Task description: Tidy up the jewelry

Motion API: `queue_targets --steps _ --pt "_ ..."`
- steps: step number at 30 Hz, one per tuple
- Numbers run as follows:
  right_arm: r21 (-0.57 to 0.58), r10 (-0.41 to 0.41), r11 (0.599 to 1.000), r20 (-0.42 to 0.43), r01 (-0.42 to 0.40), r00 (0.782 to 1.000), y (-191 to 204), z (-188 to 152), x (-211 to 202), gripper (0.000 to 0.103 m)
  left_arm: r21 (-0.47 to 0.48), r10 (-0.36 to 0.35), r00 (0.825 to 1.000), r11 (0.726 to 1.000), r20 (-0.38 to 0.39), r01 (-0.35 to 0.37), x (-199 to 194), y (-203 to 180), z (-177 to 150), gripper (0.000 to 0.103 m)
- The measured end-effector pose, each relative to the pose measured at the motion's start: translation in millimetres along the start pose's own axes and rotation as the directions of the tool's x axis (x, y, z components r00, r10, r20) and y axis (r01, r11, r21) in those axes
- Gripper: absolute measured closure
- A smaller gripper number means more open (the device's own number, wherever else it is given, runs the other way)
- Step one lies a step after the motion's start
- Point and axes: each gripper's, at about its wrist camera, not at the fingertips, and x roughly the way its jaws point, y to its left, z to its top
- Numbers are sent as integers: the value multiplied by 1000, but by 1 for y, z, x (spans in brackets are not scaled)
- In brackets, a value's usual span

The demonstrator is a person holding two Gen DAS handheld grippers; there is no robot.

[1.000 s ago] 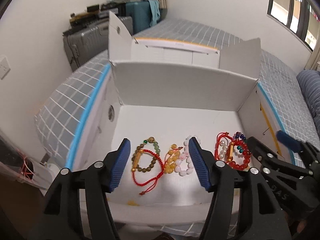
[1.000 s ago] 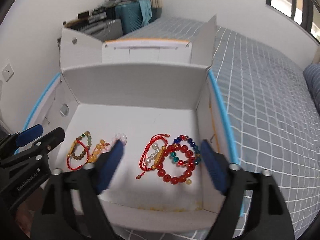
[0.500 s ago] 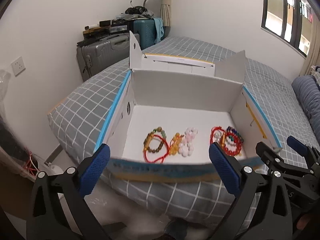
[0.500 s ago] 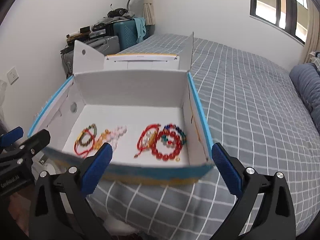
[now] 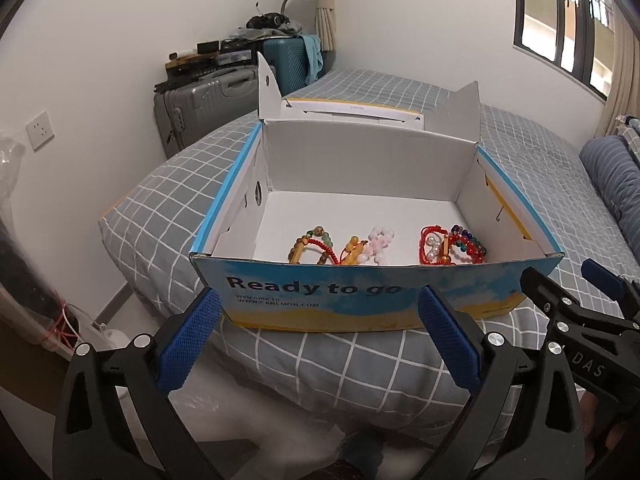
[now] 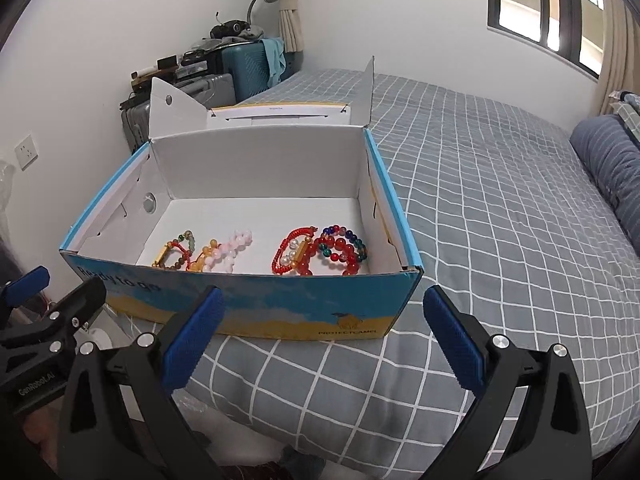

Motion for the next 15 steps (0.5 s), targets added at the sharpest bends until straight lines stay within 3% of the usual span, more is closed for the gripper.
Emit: queue_targets --steps 15 --pt "-6 -6 1000 -4 6 1000 2 -2 1 8 -6 -1 1000 1000 12 1 -6 0 1 6"
